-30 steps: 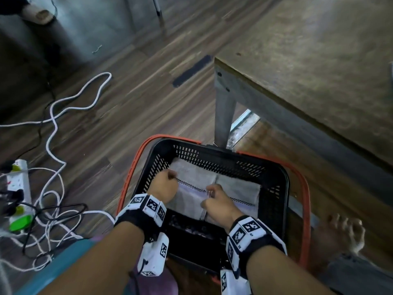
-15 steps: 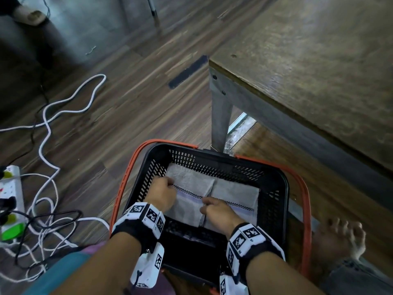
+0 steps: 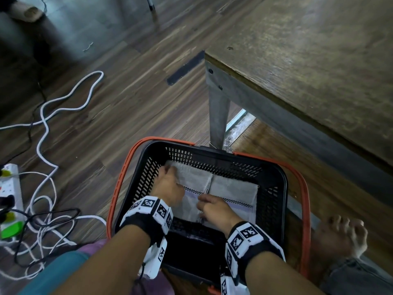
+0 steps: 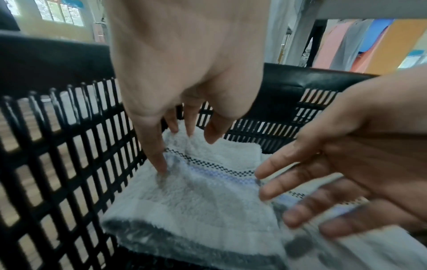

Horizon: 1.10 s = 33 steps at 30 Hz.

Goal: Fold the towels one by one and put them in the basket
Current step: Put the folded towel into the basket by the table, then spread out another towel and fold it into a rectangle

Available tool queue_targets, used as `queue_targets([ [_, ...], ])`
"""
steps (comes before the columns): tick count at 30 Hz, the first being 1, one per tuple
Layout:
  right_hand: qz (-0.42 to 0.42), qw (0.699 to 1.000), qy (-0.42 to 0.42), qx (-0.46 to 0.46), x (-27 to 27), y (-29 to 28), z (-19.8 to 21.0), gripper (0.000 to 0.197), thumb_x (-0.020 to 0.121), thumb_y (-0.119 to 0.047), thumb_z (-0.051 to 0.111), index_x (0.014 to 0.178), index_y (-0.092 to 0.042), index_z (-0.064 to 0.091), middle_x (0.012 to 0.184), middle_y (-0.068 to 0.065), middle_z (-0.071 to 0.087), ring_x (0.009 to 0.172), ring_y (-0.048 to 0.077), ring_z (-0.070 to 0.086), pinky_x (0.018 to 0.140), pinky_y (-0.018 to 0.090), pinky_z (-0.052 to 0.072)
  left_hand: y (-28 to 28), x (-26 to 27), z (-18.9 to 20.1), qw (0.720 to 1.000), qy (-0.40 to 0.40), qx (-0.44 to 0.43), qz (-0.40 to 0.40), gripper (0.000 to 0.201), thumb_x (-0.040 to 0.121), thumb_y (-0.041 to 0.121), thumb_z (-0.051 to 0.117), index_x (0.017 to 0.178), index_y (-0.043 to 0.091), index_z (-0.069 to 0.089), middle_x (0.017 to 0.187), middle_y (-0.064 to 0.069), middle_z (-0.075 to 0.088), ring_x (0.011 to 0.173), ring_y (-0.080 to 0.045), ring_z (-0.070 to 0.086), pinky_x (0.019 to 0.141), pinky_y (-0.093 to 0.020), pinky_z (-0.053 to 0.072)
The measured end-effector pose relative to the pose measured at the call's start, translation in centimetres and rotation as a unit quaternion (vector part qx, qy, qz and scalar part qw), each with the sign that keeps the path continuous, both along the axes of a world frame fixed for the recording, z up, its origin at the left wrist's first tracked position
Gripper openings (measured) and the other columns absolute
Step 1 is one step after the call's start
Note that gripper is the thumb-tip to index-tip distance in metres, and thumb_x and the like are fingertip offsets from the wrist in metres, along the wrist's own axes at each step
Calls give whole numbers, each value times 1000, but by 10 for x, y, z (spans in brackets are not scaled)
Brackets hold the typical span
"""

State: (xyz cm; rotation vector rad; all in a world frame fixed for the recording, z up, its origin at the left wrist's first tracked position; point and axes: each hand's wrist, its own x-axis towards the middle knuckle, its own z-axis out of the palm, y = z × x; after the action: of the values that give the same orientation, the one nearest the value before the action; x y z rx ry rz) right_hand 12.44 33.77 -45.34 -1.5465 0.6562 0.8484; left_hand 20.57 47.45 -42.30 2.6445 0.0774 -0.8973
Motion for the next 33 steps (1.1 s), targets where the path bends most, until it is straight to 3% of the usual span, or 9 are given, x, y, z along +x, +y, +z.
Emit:
queue_targets([
  [4,72,997,21,14,3,4,1,50,101,-25,52,151,-19,46,160,1,39,145,22,38,119,35,32,6,6,-13,998,48,-1,-33,66,95,6,52,155,13,25,164,-8,10,147,-29,26,122,-35,22],
  [8,101,995,12,4,3,5,1,50,101,-25,52,150,-16,47,159,4,40,144,23,40,119,34,32,9,7,-9,999,6,31,26,47,91,16,57,136,8,47,140,-15,43,120,-33,54,104,-40,45],
  [13,118,993,8,-15,0,4,8,48,100,-24,54,147,-16,52,154,5,46,139,23,46,116,32,34,15,-3,0,988,129,90,-13,34,92,19,52,124,7,55,128,-13,56,111,-26,59,90,-34,51],
  [16,125,992,-7,-25,1,2,21,45,99,-24,54,144,-16,55,145,5,55,126,20,54,112,34,40,14,-7,4,992,120,49,11,22,92,22,53,111,12,59,117,-8,60,104,-24,60,89,-35,51],
  [18,129,991,-32,-34,4,-3,38,36,100,-23,53,134,-14,62,122,1,62,105,16,57,95,28,47,12,-7,12,994,99,26,43,16,93,24,55,104,14,58,110,-8,63,99,-23,61,86,-35,51],
  [21,135,986,-74,-56,12,-17,75,28,102,-22,49,119,-8,67,100,-1,64,81,8,56,69,20,46,5,-6,32,994,88,-5,57,15,93,27,56,99,13,58,110,-10,65,100,-27,63,88,-36,54],
  [25,208,958,-150,-131,15,-35,136,26,103,-20,47,108,-2,65,110,16,66,100,31,61,93,39,49,-12,-2,77,996,88,-26,9,24,91,25,53,85,3,62,98,-19,70,85,-34,70,79,-35,58],
  [30,298,923,-190,-154,5,-76,240,31,104,-30,47,115,-8,66,117,11,69,104,29,66,92,41,53,-53,0,163,994,72,-40,-68,22,93,21,51,74,16,59,75,-6,67,48,-15,62,42,-22,47],
  [33,302,909,-213,-195,-8,-123,322,32,106,-32,47,120,-9,64,117,13,71,96,26,69,81,37,53,-94,0,233,991,-5,-57,-124,22,94,21,54,78,10,65,66,-4,65,44,-13,59,43,-21,48],
])
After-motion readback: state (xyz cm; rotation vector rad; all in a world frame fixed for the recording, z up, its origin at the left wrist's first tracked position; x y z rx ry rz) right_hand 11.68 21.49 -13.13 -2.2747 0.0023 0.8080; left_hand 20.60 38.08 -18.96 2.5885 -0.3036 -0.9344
